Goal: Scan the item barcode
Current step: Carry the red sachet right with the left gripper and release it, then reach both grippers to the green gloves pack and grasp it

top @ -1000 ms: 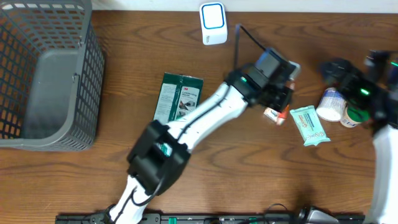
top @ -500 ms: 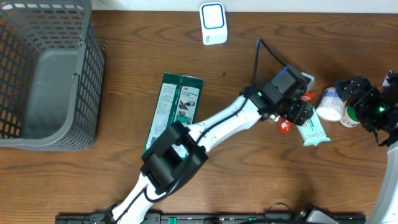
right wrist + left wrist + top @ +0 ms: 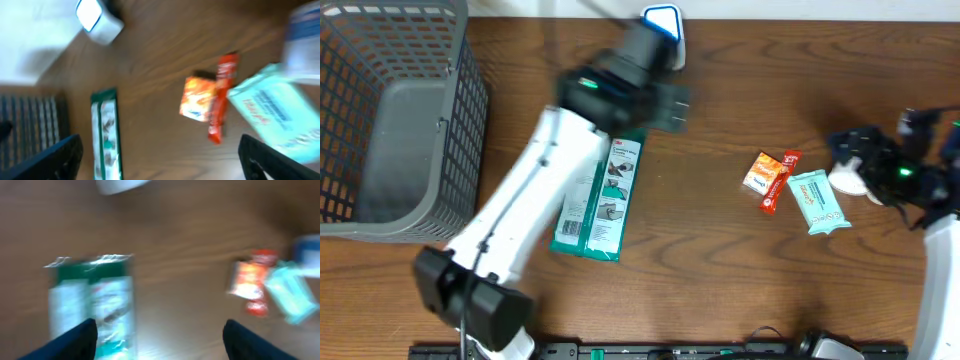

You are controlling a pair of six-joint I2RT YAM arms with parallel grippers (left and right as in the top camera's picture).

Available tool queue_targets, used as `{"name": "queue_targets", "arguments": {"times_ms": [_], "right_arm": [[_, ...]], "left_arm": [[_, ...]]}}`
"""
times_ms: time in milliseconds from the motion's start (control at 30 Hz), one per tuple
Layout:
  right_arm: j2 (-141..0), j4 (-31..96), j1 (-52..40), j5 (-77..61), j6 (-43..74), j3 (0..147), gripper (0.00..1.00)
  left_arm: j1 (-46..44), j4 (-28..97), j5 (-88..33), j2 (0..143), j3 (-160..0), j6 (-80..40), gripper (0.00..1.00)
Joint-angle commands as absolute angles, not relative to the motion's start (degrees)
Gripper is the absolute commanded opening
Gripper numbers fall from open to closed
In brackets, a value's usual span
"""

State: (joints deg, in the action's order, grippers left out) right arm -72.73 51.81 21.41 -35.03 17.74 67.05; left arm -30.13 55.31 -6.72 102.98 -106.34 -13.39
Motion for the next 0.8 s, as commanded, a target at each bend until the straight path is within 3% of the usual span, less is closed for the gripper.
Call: {"name": "queue_targets", "arguments": {"times_ms": [0,133,267,333,433,767], "right_arm": [[-73.58,51.72,11.44,-32.84,17.43,67.70,0.90],[-76.88,51.11,1.02,-28.82,22.22,67.70,0.95],[-82.70,47.66,-8.32,-28.91,23.81,67.70,0.94],[-85.89,45.47,-12.40,-28.86,24.27,67.70,0.94],[-91.20,41.80,-17.67,-28.56,24.29,67.70,0.99],[-108.20,32.64,-24.47,-33.52,27.70,67.70,0.97]], "left_arm": [[-20.86,64.20,-3.38,105.41,-106.10,-12.40,0.75],[-14.17,69.89,-3.38,107.85,-105.56,-10.76,0.66],[-10.13,69.49,-3.38,110.26,-102.32,-10.48,0.40],[-9.08,68.14,-3.38,111.59,-100.33,-10.50,0.35],[-8.58,65.01,-3.38,113.58,-96.51,-10.55,0.35],[-9.02,57.12,-3.36,119.98,-86.72,-10.55,0.35]]}}
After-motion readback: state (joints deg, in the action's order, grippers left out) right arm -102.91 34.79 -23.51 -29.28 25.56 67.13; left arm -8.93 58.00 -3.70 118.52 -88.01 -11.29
